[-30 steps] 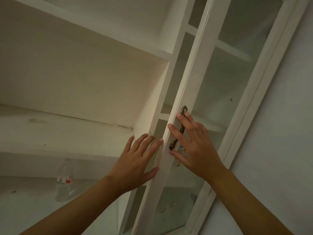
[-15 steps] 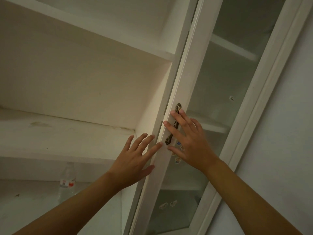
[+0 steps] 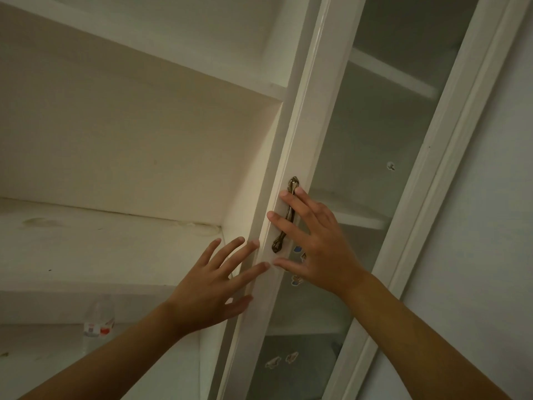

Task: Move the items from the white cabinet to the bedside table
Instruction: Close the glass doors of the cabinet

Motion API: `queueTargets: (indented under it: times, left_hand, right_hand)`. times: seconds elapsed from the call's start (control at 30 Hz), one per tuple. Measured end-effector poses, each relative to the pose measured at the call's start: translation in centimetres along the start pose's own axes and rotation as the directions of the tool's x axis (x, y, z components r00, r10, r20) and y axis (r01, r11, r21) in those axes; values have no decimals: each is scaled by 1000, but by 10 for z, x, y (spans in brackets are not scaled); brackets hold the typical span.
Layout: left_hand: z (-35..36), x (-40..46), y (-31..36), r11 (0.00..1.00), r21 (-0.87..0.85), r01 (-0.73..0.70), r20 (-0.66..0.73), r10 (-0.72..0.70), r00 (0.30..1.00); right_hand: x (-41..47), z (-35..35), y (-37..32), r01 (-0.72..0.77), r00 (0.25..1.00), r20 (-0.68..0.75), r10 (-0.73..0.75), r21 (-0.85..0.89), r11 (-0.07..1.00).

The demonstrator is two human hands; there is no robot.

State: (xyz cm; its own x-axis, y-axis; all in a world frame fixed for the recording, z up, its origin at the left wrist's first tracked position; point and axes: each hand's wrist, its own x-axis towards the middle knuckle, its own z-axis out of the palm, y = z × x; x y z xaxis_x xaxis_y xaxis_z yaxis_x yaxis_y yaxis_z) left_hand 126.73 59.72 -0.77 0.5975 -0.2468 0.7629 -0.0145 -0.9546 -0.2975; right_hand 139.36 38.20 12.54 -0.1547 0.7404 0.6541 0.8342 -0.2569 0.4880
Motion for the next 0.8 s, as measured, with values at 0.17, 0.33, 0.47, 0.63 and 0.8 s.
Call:
queueTargets:
  times: [0.17, 0.33, 0.47, 0.63, 0.8]
  left_hand:
    - [6, 1, -9, 999, 23, -26, -4, 26, 1000]
    - [10, 3, -17, 996, 74, -39, 3, 39, 999]
    - [14, 5, -24, 996, 93, -8, 48, 4, 999]
    - [12, 4, -20, 998, 66, 7, 59, -11, 998]
    - [2, 4, -14, 998, 40, 43, 109, -47, 993]
  right_hand:
    - [3, 6, 2, 22, 999, -29, -22, 18, 1000]
    - [6, 13, 5, 7, 1000, -22, -7, 6, 1000]
    - [13, 24, 3, -24, 999, -25, 25, 39, 999]
    - [11, 22, 0, -39, 999, -16, 40, 41, 998]
    - [11, 13, -6, -63, 997, 46, 63, -2, 998]
